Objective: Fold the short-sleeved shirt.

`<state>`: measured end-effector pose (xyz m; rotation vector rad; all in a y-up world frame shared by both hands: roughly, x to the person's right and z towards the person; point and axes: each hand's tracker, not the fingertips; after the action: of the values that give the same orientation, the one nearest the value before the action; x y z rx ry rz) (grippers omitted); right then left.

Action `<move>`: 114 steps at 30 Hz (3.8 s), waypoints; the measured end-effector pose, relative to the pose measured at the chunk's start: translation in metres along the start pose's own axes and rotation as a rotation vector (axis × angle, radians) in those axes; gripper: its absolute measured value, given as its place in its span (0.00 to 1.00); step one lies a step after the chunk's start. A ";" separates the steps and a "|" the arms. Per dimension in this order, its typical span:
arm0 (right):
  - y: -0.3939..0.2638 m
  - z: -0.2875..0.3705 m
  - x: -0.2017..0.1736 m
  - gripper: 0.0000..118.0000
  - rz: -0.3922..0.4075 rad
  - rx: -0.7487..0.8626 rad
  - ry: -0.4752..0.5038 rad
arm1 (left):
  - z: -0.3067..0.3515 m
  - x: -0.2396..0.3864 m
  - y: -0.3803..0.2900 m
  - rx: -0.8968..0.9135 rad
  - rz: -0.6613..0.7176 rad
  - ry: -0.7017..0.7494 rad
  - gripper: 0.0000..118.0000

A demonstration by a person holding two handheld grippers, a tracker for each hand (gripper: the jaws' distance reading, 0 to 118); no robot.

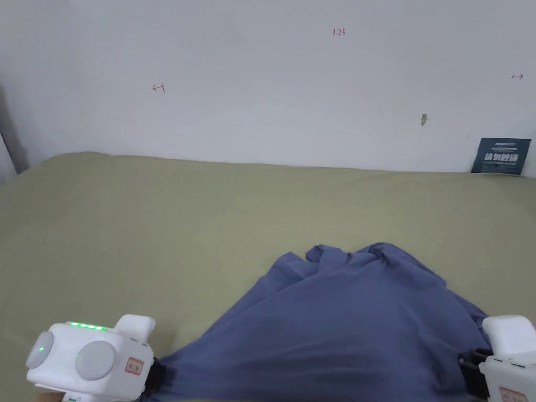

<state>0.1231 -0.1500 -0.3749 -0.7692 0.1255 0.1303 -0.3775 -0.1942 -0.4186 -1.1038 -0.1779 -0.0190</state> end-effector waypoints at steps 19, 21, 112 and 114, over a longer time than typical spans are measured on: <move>0.261 -0.220 0.052 0.21 0.194 -0.174 0.099 | 0.003 -0.003 -0.001 0.011 0.092 -0.081 0.01; 0.263 -0.247 0.048 0.75 0.248 -0.305 0.133 | 0.001 -0.003 0.000 0.009 0.090 -0.079 0.01; 0.285 0.029 0.164 0.01 -0.165 0.435 -0.154 | 0.141 0.028 0.290 0.527 0.006 0.057 0.01; 0.262 0.034 0.159 0.01 -0.138 0.404 -0.165 | 0.134 0.024 0.276 0.497 0.010 0.032 0.01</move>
<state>0.2387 0.0718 -0.5554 -0.3599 -0.0577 0.0344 -0.3430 0.0516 -0.6008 -0.6080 -0.1377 0.0163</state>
